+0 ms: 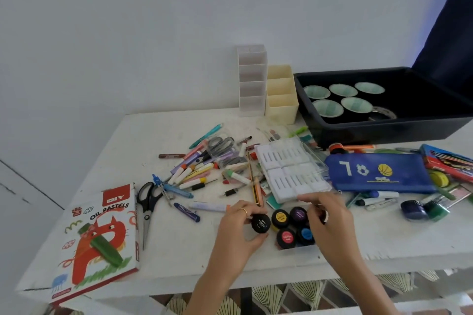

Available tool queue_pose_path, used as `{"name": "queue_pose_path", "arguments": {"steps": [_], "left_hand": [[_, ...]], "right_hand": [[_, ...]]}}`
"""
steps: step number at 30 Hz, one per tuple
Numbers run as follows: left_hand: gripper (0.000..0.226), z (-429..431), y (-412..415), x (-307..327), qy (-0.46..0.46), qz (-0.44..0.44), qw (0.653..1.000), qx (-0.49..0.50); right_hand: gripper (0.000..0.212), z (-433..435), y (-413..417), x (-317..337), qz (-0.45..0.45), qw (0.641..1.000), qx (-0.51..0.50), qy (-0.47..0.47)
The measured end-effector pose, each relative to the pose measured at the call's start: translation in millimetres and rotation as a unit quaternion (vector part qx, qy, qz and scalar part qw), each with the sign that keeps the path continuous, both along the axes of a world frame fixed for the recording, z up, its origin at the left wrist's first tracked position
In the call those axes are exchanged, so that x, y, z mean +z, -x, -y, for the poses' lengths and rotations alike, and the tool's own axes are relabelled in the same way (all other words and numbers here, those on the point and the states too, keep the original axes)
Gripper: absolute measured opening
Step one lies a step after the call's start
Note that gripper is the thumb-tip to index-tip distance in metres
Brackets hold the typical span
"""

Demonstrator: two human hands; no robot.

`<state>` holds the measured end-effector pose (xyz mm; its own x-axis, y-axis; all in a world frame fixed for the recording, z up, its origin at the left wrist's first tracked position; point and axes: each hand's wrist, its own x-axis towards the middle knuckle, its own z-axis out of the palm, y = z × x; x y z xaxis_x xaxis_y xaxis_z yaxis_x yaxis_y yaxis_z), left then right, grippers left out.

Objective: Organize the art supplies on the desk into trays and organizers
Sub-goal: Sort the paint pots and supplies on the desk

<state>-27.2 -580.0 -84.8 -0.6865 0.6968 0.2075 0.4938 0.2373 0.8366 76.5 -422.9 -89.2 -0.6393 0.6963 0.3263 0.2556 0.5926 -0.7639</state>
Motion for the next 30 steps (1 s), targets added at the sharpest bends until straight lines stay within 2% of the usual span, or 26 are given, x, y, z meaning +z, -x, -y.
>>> {"name": "queue_pose_path", "arguments": {"steps": [3, 6, 9, 12, 17, 22, 25, 30], "left_hand": [[0.041, -4.6, -9.3, -8.5, 0.016, -0.050, 0.998, 0.021], [0.042, -9.8, -16.5, -14.5, 0.013, -0.066, 0.996, 0.064], [0.047, -15.8, -16.8, -17.6, 0.036, -0.072, 0.992, 0.094], [0.048, -19.1, -16.9, -16.3, 0.065, -0.063, 0.991, 0.096], [0.043, -20.8, -20.0, -14.0, 0.092, -0.043, 0.989, 0.111], [0.042, -19.8, -15.1, -11.8, 0.069, 0.000, 0.992, 0.110], [0.042, -18.9, -13.8, -9.2, 0.082, -0.003, 0.992, 0.100], [0.052, -18.8, -15.9, -4.1, 0.125, -0.002, 0.988, 0.087]], "right_hand": [[0.029, 1.5, 1.5, -11.5, -0.012, 1.000, -0.008, -0.024], [0.016, 5.3, 2.5, -19.4, -0.014, 0.998, -0.013, -0.068], [0.029, 8.1, 0.9, -23.7, 0.013, 0.990, -0.008, -0.142], [0.031, 7.2, 0.4, -26.7, 0.060, 0.977, -0.005, -0.203], [0.030, 6.3, 0.0, -26.6, 0.064, 0.977, -0.008, -0.203], [0.027, 6.9, -0.5, -24.4, 0.047, 0.979, -0.002, -0.197], [0.025, 6.6, -1.2, -24.0, 0.047, 0.979, 0.000, -0.199], [0.020, 5.6, -1.9, -22.5, 0.032, 0.974, 0.027, -0.221]]}}
